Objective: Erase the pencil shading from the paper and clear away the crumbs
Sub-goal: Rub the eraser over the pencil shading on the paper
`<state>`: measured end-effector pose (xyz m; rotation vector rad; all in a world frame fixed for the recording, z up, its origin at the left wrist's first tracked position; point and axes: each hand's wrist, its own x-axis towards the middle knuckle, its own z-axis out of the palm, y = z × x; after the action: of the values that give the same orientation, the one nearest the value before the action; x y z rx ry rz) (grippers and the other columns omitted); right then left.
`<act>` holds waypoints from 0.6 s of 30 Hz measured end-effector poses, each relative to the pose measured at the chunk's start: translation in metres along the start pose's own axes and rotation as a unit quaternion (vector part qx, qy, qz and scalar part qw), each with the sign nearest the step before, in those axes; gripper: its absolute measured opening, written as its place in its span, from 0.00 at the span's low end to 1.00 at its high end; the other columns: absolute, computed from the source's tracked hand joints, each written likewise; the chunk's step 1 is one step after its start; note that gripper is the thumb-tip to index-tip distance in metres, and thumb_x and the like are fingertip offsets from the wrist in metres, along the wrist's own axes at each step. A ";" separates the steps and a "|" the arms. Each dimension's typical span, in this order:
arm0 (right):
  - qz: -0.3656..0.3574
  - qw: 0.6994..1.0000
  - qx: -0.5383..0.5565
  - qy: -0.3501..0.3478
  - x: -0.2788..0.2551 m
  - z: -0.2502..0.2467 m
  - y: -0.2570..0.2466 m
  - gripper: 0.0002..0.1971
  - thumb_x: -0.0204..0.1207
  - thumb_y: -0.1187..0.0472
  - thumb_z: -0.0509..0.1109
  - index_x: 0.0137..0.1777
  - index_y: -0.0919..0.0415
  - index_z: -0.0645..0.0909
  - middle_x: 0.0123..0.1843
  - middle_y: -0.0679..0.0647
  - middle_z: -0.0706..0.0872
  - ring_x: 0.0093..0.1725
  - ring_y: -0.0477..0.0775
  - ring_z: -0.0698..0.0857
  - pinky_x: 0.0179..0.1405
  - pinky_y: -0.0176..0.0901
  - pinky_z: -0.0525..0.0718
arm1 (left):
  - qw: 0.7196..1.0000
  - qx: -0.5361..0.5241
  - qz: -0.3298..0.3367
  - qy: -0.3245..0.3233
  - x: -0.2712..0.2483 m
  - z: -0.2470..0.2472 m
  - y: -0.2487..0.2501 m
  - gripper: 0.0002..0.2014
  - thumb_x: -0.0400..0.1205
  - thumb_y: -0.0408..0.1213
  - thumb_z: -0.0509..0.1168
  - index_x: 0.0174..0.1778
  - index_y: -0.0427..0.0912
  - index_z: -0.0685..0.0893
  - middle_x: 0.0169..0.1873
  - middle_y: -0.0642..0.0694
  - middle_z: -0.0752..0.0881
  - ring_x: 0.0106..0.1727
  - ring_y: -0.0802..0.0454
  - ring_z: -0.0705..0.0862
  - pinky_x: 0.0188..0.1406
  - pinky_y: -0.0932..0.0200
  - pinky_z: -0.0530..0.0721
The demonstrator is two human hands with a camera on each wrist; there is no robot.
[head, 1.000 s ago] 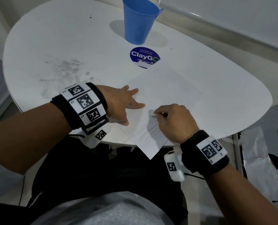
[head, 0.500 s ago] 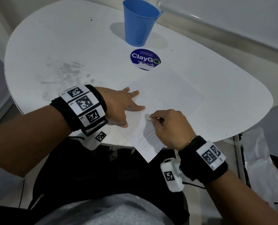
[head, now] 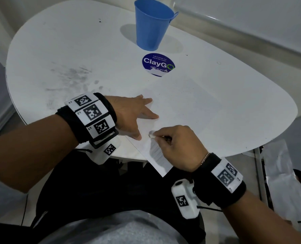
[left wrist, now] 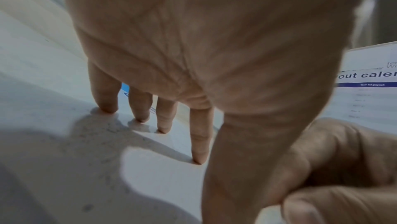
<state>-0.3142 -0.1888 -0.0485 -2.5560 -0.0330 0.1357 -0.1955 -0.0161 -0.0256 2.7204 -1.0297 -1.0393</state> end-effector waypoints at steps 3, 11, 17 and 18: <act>0.038 0.998 -0.050 0.030 0.013 -0.015 0.010 0.09 0.80 0.57 0.70 0.52 0.50 0.92 0.46 0.46 0.93 0.44 0.54 0.89 0.50 0.47 0.86 | 1.000 0.022 -0.003 -0.006 -0.001 0.000 0.002 0.42 0.81 0.54 0.70 0.84 0.76 0.51 0.87 0.63 0.34 0.86 0.65 0.31 0.86 0.47 0.57; 0.030 0.999 -0.001 -0.031 0.005 -0.013 0.004 0.09 0.81 0.57 0.70 0.55 0.50 0.91 0.53 0.41 0.92 0.46 0.41 0.88 0.51 0.36 0.85 | 0.999 0.033 0.003 -0.016 -0.002 -0.002 0.003 0.43 0.82 0.54 0.70 0.85 0.75 0.49 0.87 0.60 0.33 0.86 0.61 0.31 0.87 0.45 0.56; 0.050 0.997 -0.038 0.035 0.009 -0.014 0.010 0.08 0.79 0.58 0.70 0.49 0.52 0.92 0.44 0.47 0.93 0.45 0.52 0.90 0.50 0.49 0.87 | 0.999 0.046 0.001 -0.017 0.000 -0.001 0.005 0.42 0.82 0.54 0.69 0.85 0.74 0.48 0.87 0.59 0.32 0.87 0.59 0.31 0.86 0.42 0.58; 0.032 0.999 -0.035 0.013 0.006 -0.011 0.005 0.08 0.79 0.58 0.69 0.50 0.52 0.92 0.44 0.47 0.93 0.44 0.53 0.89 0.48 0.49 0.88 | 0.999 0.051 0.000 -0.019 0.000 -0.001 0.005 0.42 0.82 0.54 0.69 0.85 0.74 0.48 0.87 0.58 0.32 0.87 0.58 0.31 0.86 0.42 0.58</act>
<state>-0.3076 -0.1988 -0.0430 -2.6304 0.0560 0.1273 -0.1974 -0.0203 -0.0236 2.7901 -1.1192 -1.0724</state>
